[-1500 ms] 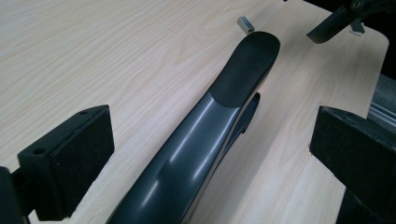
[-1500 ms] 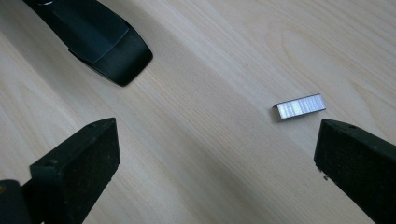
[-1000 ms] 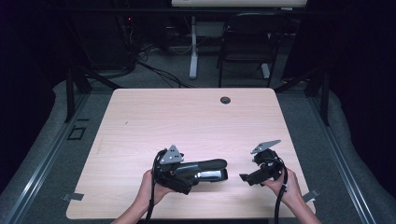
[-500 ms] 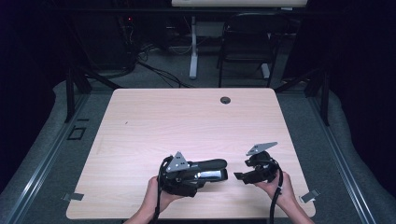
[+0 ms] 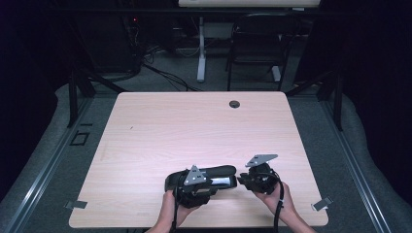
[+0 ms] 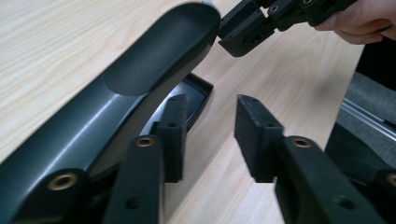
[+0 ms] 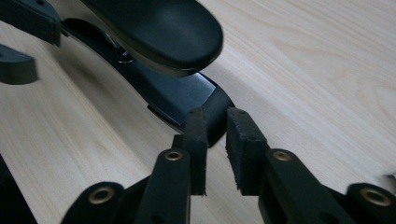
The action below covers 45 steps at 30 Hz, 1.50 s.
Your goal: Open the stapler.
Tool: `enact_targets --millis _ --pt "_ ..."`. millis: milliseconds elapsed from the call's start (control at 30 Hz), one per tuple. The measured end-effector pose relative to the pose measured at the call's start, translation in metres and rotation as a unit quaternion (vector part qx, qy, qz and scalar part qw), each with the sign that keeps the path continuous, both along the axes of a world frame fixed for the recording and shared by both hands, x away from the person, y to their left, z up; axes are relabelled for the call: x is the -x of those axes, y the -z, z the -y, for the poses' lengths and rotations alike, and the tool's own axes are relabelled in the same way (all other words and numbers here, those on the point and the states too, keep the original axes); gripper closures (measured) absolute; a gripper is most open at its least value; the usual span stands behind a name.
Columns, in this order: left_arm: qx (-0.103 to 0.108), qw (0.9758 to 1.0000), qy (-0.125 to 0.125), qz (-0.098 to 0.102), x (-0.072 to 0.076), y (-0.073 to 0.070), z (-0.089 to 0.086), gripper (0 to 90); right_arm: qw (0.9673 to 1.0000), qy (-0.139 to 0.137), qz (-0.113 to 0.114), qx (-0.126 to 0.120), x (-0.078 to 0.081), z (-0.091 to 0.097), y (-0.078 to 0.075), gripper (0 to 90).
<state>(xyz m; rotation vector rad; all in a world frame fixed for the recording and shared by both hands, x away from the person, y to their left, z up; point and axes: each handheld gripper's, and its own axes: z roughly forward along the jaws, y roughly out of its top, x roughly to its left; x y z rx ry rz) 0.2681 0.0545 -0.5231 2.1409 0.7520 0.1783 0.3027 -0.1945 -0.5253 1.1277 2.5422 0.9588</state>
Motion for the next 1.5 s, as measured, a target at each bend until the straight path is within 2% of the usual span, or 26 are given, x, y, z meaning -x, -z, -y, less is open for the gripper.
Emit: enact_targets --millis 133,200,267,367,500,533,567,700,733,767,867,1033,1200,1233,1500 --pt "-0.006 0.9998 -0.015 0.01 0.001 0.007 0.005 77.2 0.9999 -0.011 0.002 0.003 0.001 -0.006 0.005 86.9" --pt "-0.014 0.9995 -0.022 0.015 0.001 0.011 0.009 81.7 0.9997 -0.02 0.012 0.0 0.003 -0.009 0.007 90.0" --pt "-0.016 0.9992 -0.031 0.022 0.003 0.014 0.012 84.9 0.9995 -0.024 0.021 0.001 0.004 -0.012 0.009 90.0" --pt "-0.024 0.9983 -0.041 0.034 0.003 0.017 0.014 90.0 0.9993 -0.032 0.021 -0.003 0.004 -0.017 0.013 90.0" --pt "-0.022 0.9977 -0.05 0.039 0.003 0.02 0.016 90.0 0.9981 -0.049 0.036 0.013 0.008 -0.026 0.018 90.0" --pt "-0.02 0.9977 -0.051 0.041 0.003 0.02 0.017 90.0 0.998 -0.048 0.036 0.02 0.008 -0.027 0.019 90.0" --pt "-0.019 0.9977 -0.05 0.041 0.003 0.02 0.018 90.0 0.9983 -0.043 0.037 0.017 0.008 -0.029 0.021 90.0" --pt "-0.022 0.9972 -0.052 0.049 0.002 0.021 0.02 90.0 0.9981 -0.04 0.038 0.028 0.007 -0.036 0.029 90.0" --pt "-0.022 0.9973 -0.051 0.047 0.002 0.021 0.02 90.0 0.9972 -0.046 0.039 0.044 0.008 -0.036 0.03 90.0" --pt "-0.024 0.9972 -0.052 0.048 0.001 0.022 0.021 90.0 0.9972 -0.047 0.046 0.037 0.009 -0.037 0.032 90.0" --pt "-0.024 0.9967 -0.057 0.052 0.0 0.025 0.022 90.0 0.9966 -0.048 0.049 0.046 0.008 -0.037 0.031 90.0" --pt "-0.019 0.9955 -0.069 0.062 -0.003 0.027 0.023 90.0 0.9969 -0.047 0.054 0.031 0.007 -0.035 0.034 90.0" --pt "-0.018 0.9952 -0.071 0.064 -0.004 0.03 0.024 90.0 0.996 -0.053 0.061 0.037 0.005 -0.035 0.034 89.8" --pt "-0.016 0.9952 -0.071 0.065 -0.004 0.03 0.024 90.0 0.9963 -0.044 0.065 0.033 0.005 -0.036 0.035 89.8" --pt "-0.012 0.9948 -0.076 0.067 -0.005 0.033 0.027 90.0 0.9965 -0.047 0.065 0.025 0.002 -0.032 0.036 90.0"
